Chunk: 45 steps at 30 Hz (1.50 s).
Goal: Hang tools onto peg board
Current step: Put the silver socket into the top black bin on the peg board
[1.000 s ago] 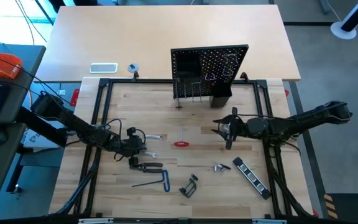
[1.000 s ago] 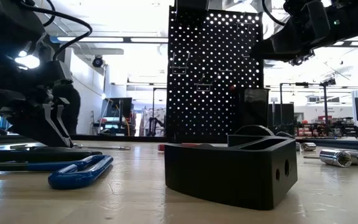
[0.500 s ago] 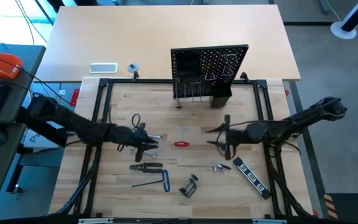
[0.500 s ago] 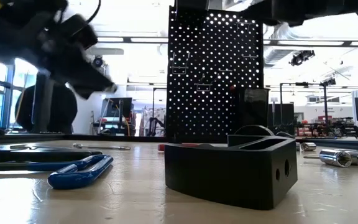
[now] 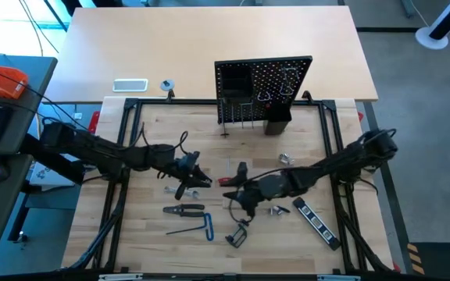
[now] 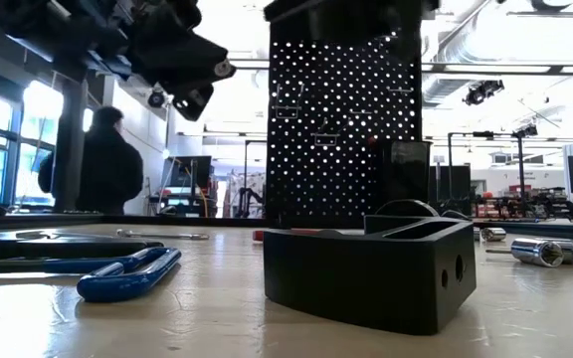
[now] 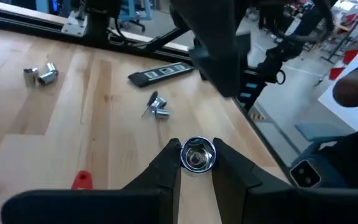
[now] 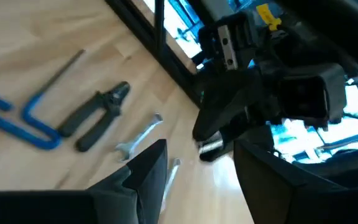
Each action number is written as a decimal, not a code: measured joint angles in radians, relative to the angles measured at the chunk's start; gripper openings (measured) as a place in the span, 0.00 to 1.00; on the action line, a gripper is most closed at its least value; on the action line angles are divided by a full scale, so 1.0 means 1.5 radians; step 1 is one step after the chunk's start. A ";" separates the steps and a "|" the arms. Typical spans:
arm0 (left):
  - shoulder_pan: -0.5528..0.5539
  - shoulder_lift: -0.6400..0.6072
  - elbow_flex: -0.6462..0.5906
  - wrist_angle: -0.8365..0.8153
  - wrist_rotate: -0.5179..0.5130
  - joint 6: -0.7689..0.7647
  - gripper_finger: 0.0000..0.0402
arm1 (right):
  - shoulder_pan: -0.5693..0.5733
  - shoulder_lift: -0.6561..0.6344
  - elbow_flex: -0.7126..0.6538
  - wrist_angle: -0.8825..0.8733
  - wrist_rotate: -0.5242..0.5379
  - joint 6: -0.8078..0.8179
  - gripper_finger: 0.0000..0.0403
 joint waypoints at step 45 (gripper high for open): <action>0.000 0.085 0.053 0.064 0.111 -0.043 0.13 | -0.039 0.077 0.071 -0.021 -0.066 0.041 0.19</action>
